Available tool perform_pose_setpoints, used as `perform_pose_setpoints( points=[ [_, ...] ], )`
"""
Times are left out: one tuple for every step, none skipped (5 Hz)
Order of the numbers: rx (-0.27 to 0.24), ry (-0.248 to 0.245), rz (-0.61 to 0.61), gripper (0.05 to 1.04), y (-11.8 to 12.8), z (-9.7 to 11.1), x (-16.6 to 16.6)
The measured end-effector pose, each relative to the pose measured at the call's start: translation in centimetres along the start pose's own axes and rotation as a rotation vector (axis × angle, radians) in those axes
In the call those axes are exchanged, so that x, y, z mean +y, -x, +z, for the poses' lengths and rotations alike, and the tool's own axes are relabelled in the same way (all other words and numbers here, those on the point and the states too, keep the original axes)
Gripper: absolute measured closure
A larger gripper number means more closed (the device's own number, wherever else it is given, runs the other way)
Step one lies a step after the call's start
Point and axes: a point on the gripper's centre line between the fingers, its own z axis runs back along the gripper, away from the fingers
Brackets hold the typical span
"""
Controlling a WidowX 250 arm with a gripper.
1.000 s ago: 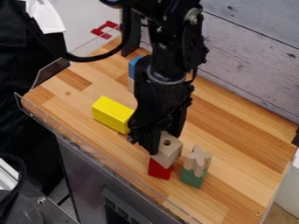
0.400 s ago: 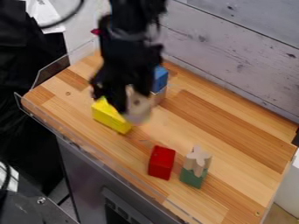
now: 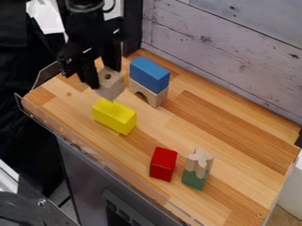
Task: Move the hollow cube from the top of red cube to the top of yellow rectangular block
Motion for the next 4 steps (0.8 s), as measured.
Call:
perform_pose_setpoints(
  points=[
    [0.028, -0.029, -0.002, 0.534, -0.6, -0.9, 0.1],
    [0.044, -0.054, -0.022, 0.534, -0.2, -1.7, 0.0],
    [0.06, -0.042, -0.036, 0.534, 0.7, -1.8, -0.5],
    [0.071, -0.052, -0.058, 0.534, 1.9, -2.2, -0.6]
  ],
)
